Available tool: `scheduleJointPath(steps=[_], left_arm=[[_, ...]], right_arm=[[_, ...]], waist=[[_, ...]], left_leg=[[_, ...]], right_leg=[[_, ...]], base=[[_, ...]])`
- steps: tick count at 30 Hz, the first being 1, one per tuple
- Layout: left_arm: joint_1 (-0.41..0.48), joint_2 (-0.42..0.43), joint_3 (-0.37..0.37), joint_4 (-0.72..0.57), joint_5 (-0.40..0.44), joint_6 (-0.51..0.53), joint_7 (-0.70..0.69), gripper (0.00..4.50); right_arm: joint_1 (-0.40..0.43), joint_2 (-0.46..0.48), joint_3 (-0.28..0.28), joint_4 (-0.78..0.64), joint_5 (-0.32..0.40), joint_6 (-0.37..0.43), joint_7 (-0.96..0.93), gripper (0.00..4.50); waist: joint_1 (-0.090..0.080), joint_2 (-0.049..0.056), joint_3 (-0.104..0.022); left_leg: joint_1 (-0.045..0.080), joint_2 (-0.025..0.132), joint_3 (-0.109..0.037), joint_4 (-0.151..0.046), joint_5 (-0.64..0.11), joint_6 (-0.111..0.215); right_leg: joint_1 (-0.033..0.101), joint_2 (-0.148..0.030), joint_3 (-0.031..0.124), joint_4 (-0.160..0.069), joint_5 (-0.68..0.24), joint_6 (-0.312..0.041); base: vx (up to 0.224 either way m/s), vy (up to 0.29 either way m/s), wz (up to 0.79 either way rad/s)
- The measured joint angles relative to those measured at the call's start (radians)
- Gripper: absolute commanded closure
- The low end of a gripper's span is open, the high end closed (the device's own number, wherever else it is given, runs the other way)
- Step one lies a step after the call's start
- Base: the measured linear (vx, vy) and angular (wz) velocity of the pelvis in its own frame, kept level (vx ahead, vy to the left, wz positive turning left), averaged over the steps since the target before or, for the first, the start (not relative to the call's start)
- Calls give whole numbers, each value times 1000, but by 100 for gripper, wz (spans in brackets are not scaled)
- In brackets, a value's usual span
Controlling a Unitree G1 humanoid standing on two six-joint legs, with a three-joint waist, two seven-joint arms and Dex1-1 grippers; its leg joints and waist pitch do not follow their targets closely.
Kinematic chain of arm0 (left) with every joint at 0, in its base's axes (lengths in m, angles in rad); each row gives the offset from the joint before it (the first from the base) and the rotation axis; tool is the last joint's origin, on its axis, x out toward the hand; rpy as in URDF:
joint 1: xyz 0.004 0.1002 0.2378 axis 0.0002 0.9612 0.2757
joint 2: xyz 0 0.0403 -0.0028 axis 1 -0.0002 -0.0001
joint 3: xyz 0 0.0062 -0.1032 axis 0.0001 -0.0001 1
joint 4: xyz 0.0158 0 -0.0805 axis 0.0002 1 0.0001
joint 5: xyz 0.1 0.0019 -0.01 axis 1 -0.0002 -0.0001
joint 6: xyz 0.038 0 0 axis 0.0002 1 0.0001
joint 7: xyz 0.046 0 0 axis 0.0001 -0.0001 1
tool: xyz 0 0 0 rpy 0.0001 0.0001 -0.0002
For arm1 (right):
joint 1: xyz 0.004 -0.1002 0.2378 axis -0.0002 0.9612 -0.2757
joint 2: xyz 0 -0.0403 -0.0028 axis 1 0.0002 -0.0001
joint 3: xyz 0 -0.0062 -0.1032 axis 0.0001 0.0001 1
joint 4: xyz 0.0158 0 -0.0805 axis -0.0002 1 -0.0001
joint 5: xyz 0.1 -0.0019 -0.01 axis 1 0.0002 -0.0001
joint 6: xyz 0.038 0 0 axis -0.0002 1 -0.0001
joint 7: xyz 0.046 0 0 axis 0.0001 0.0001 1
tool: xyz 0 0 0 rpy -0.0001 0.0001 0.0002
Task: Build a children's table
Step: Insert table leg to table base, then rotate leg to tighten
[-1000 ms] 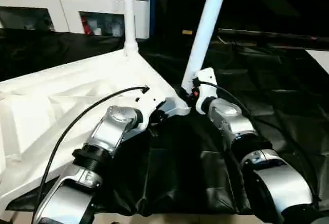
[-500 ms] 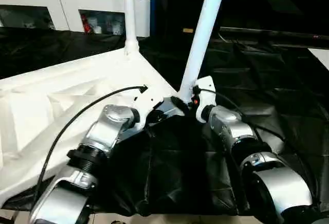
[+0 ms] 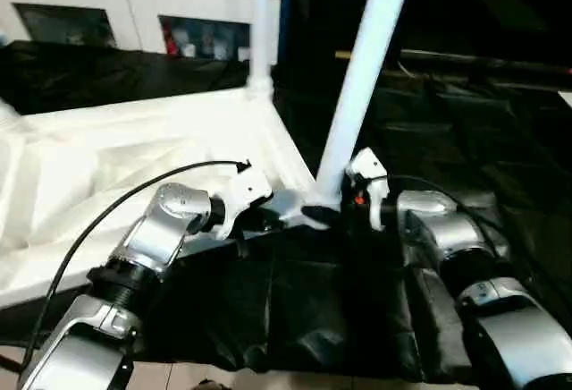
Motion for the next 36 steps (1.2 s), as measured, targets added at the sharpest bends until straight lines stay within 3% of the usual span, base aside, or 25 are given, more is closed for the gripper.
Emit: scheduleJointPath(steps=[3, 5, 13, 21, 26, 31, 36], left_arm=[[6, 20, -10, 0, -6, -33, -55, 450], [8, 27, -11, 0, -9, -40, -78, 450], [10, 46, -22, 0, -16, -72, -149, 450], [13, 39, -21, 6, -16, -75, -146, 450], [-4, -28, 17, 58, 20, -47, 19, 450], [-53, -125, 42, 124, 50, 24, 223, 450], [-78, -185, 64, 151, 63, 76, 338, 450]], right_arm=[[28, -24, 24, -49, -2, 2, 74, 68], [37, -34, 32, -72, -2, 10, 98, 101], [78, -60, 50, -165, 1, 59, 159, 156], [118, -50, 37, -220, 6, 93, 141, 166], [116, 33, -47, -167, 1, 94, -119, 167], [53, 151, -142, -46, 8, 92, -452, 169], [10, 214, -171, 18, -7, 56, -659, 169]], waist=[[6, 0, 0], [9, 0, 0], [16, 0, 0], [16, 0, 0], [-1, 2, -1], [-22, 5, -2], [-30, 8, -3]], left_leg=[[0, 0, 0, 1, 0, 0], [0, 0, 0, 1, 0, 0], [0, 0, 0, 1, 0, 0], [0, 0, 0, 1, 0, 0], [3, 0, 0, 1, 0, -1], [3, -1, 0, 1, 1, -1], [3, -1, 0, 1, 1, -1]], right_leg=[[0, 0, 0, 0, 0, 0], [0, 0, 0, 0, 0, -1], [1, 0, 1, 0, 1, -1], [2, 0, 1, 0, 1, -1], [2, 0, 2, 1, 2, -2], [0, 0, 2, 0, 2, -2], [0, 0, 2, -1, 4, -2]], base=[[0, 0, 0], [0, 0, 0], [0, 0, 0], [0, 0, 0], [0, 0, 0], [0, 0, 0], [0, 0, 0]])
